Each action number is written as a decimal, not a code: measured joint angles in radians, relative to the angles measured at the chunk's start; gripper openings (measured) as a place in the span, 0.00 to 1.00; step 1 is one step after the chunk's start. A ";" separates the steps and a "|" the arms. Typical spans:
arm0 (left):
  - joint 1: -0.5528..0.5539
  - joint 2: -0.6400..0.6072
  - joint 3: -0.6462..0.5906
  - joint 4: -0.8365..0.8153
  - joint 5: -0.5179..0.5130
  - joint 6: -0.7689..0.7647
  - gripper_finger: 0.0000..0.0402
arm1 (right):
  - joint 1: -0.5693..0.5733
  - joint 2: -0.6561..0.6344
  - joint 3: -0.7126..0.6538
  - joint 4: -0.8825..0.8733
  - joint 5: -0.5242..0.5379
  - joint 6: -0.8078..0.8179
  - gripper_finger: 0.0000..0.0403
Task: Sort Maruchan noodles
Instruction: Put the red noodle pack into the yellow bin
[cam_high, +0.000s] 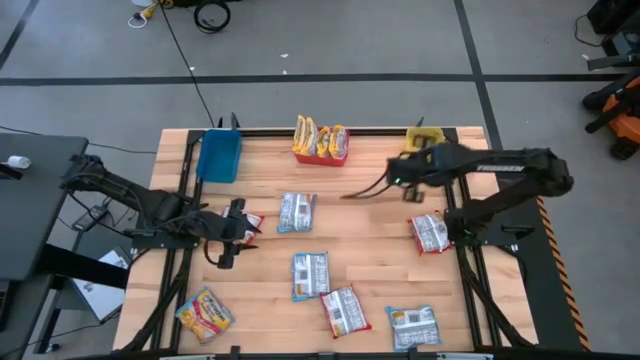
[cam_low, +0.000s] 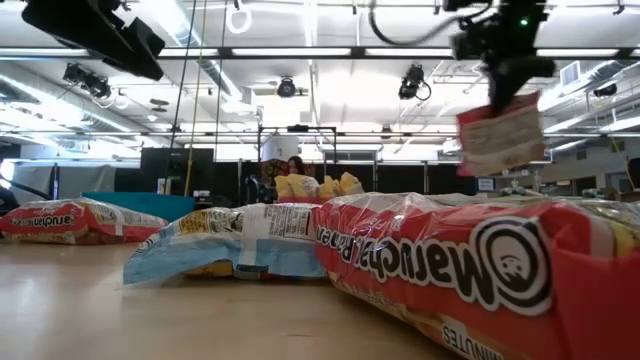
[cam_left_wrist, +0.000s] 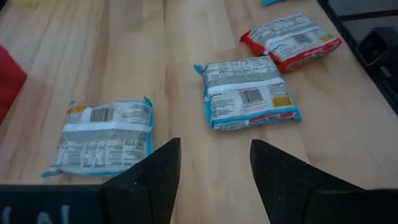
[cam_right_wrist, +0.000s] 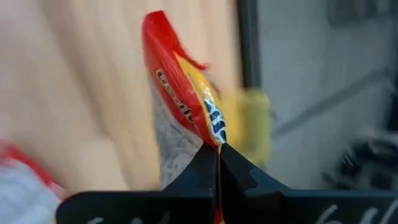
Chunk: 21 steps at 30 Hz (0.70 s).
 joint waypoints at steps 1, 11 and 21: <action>-0.003 0.000 0.000 0.011 0.000 0.003 0.49 | -0.032 -0.012 0.000 -0.038 0.022 -0.002 0.01; -0.004 0.000 0.000 0.069 -0.001 0.028 0.49 | -0.359 0.014 -0.043 -0.008 0.046 -0.191 0.01; -0.004 0.000 0.000 0.068 -0.001 0.030 0.49 | -0.450 0.154 -0.131 0.376 -0.318 -0.345 0.01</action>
